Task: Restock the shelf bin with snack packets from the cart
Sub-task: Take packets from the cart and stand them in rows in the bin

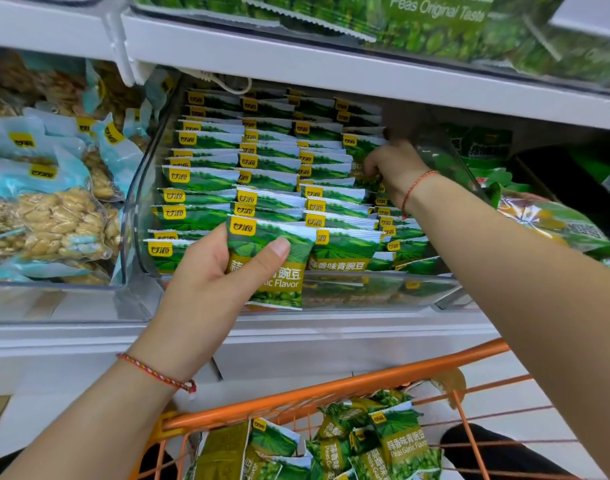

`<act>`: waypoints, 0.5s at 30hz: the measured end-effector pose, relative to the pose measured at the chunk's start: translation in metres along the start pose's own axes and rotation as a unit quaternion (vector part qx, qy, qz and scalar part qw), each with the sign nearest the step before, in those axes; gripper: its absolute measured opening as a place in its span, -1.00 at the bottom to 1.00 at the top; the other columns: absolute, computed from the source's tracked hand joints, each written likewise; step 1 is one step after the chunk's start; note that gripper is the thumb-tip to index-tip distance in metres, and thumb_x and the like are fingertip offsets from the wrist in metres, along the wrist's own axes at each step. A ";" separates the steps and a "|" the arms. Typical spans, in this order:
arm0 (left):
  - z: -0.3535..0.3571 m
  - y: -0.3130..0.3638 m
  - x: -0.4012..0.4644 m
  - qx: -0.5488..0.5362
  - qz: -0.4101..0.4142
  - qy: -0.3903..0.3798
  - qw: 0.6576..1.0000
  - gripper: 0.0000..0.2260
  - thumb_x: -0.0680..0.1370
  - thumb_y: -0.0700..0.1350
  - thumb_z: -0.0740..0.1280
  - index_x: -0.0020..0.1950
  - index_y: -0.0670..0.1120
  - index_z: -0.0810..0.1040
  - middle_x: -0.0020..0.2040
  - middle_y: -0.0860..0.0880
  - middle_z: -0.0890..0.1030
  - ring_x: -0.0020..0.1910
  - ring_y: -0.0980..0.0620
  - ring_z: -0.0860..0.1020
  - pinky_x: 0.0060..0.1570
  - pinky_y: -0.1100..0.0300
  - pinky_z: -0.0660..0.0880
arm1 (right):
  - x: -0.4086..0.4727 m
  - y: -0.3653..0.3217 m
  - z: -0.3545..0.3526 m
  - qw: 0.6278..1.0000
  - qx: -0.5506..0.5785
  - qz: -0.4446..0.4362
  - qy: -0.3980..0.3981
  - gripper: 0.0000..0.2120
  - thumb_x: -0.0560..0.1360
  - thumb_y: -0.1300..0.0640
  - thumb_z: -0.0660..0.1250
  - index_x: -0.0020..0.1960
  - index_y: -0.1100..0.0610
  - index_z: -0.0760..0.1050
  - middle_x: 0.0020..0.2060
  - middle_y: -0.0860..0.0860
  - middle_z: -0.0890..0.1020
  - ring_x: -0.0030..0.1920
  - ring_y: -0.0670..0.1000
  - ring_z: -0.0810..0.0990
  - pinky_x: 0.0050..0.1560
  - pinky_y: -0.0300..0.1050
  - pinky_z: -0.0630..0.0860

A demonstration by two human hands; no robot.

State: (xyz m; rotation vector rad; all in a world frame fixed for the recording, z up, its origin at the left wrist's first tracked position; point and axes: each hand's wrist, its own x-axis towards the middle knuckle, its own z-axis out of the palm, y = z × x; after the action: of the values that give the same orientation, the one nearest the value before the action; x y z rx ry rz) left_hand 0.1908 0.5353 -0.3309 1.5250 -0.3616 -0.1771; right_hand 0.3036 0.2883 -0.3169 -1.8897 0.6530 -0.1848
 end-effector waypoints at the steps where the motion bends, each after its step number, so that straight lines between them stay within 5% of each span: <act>1: 0.001 0.001 0.000 0.003 0.001 0.002 1.000 -0.94 0.47 -0.02 0.41 -0.10 0.06 0.57 -0.18 0.20 0.66 -0.12 0.22 0.60 -0.07 0.39 0.47 | -0.001 0.002 -0.002 1.000 -0.008 0.000 0.000 -0.46 0.40 0.44 0.23 0.37 0.32 0.26 -0.01 0.10 0.36 -0.18 0.01 0.39 -0.08 -0.14 0.45; 4: 0.002 0.003 0.001 0.011 -0.002 0.015 1.000 -0.93 0.45 0.00 0.34 -0.10 0.05 0.56 -0.23 0.21 0.64 -0.16 0.24 0.58 -0.09 0.38 0.46 | -0.008 0.001 -0.006 0.996 -0.017 -0.054 0.075 -0.57 0.43 0.40 0.26 0.25 0.18 0.29 -0.10 0.05 0.42 -0.09 0.03 0.39 -0.20 -0.26 0.40; 8: 0.000 0.003 -0.001 0.023 -0.011 0.004 1.000 -0.85 0.47 0.09 0.41 -0.08 0.04 0.58 -0.15 -0.06 0.62 -0.12 0.03 0.57 -0.03 0.16 0.52 | -0.044 0.002 -0.013 0.976 -0.005 -0.187 0.110 -0.64 0.46 0.30 0.29 0.25 0.18 0.40 0.11 0.07 0.55 0.02 -0.06 0.49 -0.08 -0.34 0.42; 10: 0.002 0.004 -0.003 -0.010 -0.032 0.013 0.999 -0.94 0.44 0.03 0.44 -0.20 0.09 0.61 -0.24 0.09 0.60 -0.15 0.18 0.55 -0.10 0.23 0.49 | -0.074 0.003 -0.018 0.957 -0.006 -0.263 0.118 -0.83 0.50 0.21 0.29 0.09 0.10 0.50 -0.01 0.00 0.61 -0.02 -0.07 0.56 -0.01 -0.26 0.48; 12: 0.003 0.006 -0.003 -0.116 -0.071 0.023 0.990 -0.91 0.36 -0.10 0.48 -0.26 0.07 0.61 -0.26 0.13 0.61 -0.16 0.18 0.58 -0.12 0.23 0.50 | -0.105 0.002 -0.023 0.951 0.025 -0.302 0.062 -0.92 0.54 0.11 0.26 -0.07 0.05 0.53 -0.20 -0.02 0.63 -0.22 -0.09 0.60 -0.21 -0.28 0.49; 15: 0.000 0.009 -0.006 -0.228 -0.079 -0.021 0.970 -0.72 0.33 -0.23 0.32 0.03 -0.11 0.56 -0.02 -0.02 0.68 0.02 0.03 0.63 -0.03 0.19 0.59 | -0.143 -0.003 -0.021 0.949 0.020 -0.298 -0.101 -0.86 0.47 -0.03 0.32 -0.17 0.01 0.56 -0.30 -0.04 0.63 -0.36 -0.11 0.57 -0.33 -0.31 0.46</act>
State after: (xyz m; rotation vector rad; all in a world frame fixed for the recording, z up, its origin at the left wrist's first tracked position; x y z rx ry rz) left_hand 0.1839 0.5382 -0.3229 1.0950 -0.2124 -0.3906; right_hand 0.1759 0.3464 -0.2807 -1.9879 -0.0769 -0.3802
